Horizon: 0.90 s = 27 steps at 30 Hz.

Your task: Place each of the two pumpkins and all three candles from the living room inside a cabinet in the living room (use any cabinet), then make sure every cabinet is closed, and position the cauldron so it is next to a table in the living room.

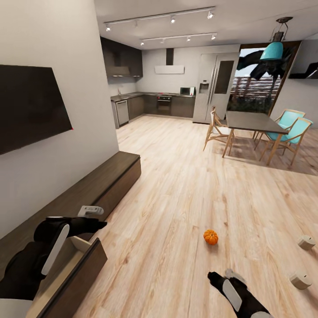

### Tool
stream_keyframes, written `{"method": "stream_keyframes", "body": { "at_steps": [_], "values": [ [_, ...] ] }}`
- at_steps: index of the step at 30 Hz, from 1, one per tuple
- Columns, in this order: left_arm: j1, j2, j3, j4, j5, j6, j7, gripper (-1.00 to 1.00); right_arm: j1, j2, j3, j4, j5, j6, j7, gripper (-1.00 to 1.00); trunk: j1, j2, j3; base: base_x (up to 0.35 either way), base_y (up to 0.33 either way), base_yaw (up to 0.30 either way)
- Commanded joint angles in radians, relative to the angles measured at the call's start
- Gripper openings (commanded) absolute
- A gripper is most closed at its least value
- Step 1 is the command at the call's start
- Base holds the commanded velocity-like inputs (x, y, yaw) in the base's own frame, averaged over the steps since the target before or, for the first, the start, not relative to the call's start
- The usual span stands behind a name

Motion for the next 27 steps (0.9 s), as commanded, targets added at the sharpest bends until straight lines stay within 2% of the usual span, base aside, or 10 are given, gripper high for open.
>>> {"method": "stream_keyframes", "body": {
  "at_steps": [1, 3, 6, 9, 14, 19, 23, 27],
  "values": [
    [-0.001, 0.001, -0.002, -0.001, 0.004, 0.004, 0.001, 1.0, -0.038, 0.019, 0.046, -0.007, -0.012, 0.006, -0.099, 1.0, 0.0, -0.001, -0.001, 0.001, 0.0, 0.0],
    [-0.001, 0.0, -0.004, -0.001, 0.004, 0.004, 0.002, 1.0, -0.088, 0.036, 0.086, -0.01, -0.015, 0.007, -0.191, 1.0, 0.0, -0.001, -0.001, 0.0, 0.0, 0.0],
    [-0.001, -0.001, -0.005, -0.001, 0.004, 0.0, 0.003, 1.0, -0.138, 0.048, 0.11, -0.01, -0.019, 0.008, -0.252, 1.0, 0.0, -0.001, -0.001, 0.0, 0.0, 0.0],
    [-0.001, -0.002, -0.006, -0.001, 0.004, -0.006, 0.003, 1.0, -0.178, 0.05, 0.117, -0.005, -0.021, 0.007, -0.277, 1.0, 0.0, -0.001, -0.001, 0.0, 0.0, 0.0],
    [-0.002, -0.003, -0.023, -0.001, 0.004, -0.009, 0.015, 1.0, -0.213, 0.048, 0.121, 0.02, -0.021, 0.008, -0.288, 1.0, 0.0, -0.001, -0.001, 0.048, 0.0, 0.0],
    [-0.001, -0.006, -0.031, -0.001, 0.005, -0.01, 0.041, 1.0, -0.272, 0.043, 0.124, 0.078, -0.018, 0.081, -0.28, 1.0, 0.0, -0.001, -0.001, 0.234, 0.0, 0.0],
    [-0.002, -0.03, -0.043, -0.001, 0.005, -0.013, 0.05, 1.0, -0.308, 0.024, 0.125, 0.105, -0.019, 0.131, -0.264, 1.0, 0.0, -0.001, -0.001, 0.312, 0.0, 0.0],
    [-0.001, -0.04, -0.049, -0.001, 0.005, -0.014, 0.077, 1.0, -0.316, 0.016, 0.125, 0.111, -0.018, 0.143, -0.228, 1.0, 0.0, -0.001, -0.001, 0.331, 0.0, 0.0]
  ]
}}
